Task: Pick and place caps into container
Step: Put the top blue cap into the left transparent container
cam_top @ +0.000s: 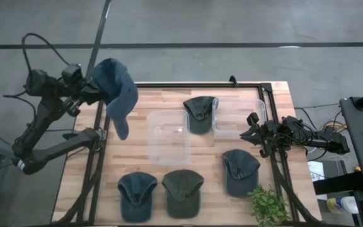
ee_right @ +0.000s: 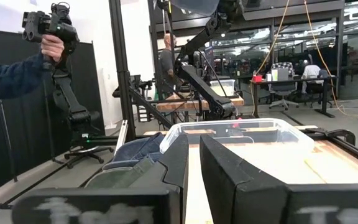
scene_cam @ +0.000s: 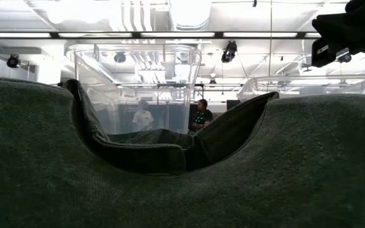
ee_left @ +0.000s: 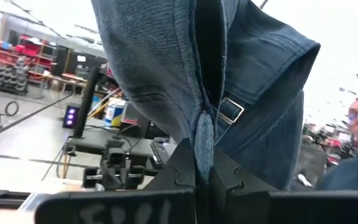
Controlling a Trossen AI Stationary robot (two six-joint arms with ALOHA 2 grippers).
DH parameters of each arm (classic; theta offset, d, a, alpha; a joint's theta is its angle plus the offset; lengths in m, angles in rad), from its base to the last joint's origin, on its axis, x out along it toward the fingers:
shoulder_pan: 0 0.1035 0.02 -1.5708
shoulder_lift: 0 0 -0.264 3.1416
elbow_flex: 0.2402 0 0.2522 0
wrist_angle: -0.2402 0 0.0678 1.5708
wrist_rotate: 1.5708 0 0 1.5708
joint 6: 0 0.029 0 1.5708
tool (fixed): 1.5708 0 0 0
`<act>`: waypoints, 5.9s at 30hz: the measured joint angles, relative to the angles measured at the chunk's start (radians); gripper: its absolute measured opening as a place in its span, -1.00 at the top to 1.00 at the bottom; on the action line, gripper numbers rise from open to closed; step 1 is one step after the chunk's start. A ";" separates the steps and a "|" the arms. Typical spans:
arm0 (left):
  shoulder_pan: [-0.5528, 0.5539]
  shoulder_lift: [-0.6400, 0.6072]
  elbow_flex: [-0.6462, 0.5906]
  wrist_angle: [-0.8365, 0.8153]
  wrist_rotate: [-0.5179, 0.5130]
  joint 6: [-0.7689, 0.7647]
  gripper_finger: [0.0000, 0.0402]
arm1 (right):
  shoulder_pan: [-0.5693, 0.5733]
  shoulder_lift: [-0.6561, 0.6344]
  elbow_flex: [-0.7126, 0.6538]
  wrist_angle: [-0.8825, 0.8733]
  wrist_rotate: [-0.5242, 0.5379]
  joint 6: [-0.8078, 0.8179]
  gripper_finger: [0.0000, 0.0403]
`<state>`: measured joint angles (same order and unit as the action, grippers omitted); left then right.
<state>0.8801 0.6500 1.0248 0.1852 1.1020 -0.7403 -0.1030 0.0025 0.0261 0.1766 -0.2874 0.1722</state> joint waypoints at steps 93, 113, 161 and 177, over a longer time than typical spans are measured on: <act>-1.027 0.482 -0.095 -0.759 -1.528 -0.858 0.95 | 0.000 0.000 0.000 -0.001 0.000 -0.001 0.81; -1.026 0.479 -0.094 -0.733 -1.460 -0.860 0.86 | 0.000 0.000 0.000 0.000 0.000 -0.121 0.81; -1.027 0.479 -0.096 -0.745 -1.489 -0.832 0.38 | 0.000 0.000 0.000 0.000 0.000 -0.120 0.81; -1.026 0.451 -0.067 -0.747 -1.458 -0.832 0.29 | 0.000 0.000 0.000 0.000 -0.001 -0.120 0.81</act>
<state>-0.1463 1.1007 0.9581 -0.5616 -0.3558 -1.5719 -0.1032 0.0024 0.0261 0.1768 -0.2882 0.0525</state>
